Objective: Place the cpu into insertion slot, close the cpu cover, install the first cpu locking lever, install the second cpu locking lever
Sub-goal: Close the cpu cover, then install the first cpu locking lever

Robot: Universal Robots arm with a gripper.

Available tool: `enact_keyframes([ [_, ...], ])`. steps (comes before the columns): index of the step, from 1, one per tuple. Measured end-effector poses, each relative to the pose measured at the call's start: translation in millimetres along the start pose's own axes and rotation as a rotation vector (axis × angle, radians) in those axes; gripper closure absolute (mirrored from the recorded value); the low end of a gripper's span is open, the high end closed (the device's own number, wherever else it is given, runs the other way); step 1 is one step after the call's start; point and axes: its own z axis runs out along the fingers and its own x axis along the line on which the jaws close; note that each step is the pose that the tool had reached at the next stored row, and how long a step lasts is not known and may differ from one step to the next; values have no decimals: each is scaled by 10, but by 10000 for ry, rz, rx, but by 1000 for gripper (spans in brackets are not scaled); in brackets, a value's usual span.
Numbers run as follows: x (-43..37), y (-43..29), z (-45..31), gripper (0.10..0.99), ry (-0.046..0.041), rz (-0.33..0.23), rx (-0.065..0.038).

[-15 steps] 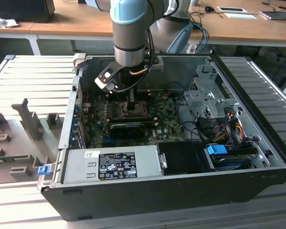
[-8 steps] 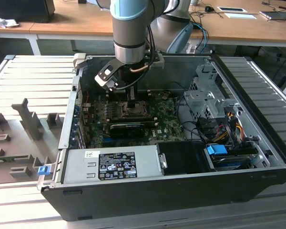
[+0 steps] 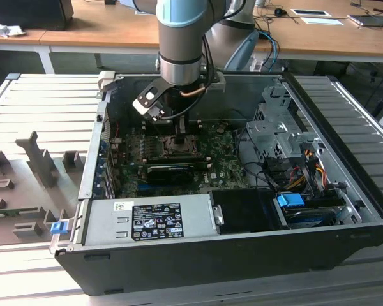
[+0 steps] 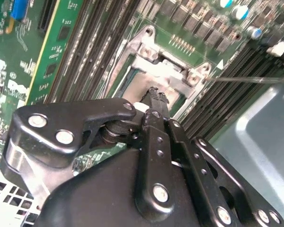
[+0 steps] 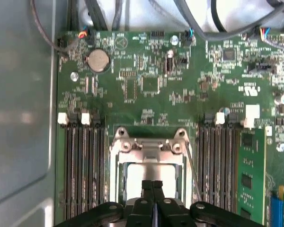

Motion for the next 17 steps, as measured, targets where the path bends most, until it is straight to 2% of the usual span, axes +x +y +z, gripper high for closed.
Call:
enact_keyframes([
  [2,0,28,1,980,1,1,4],
  [8,0,47,-7,980,-2,1,8],
  [17,3,52,-145,980,0,2,7],
])
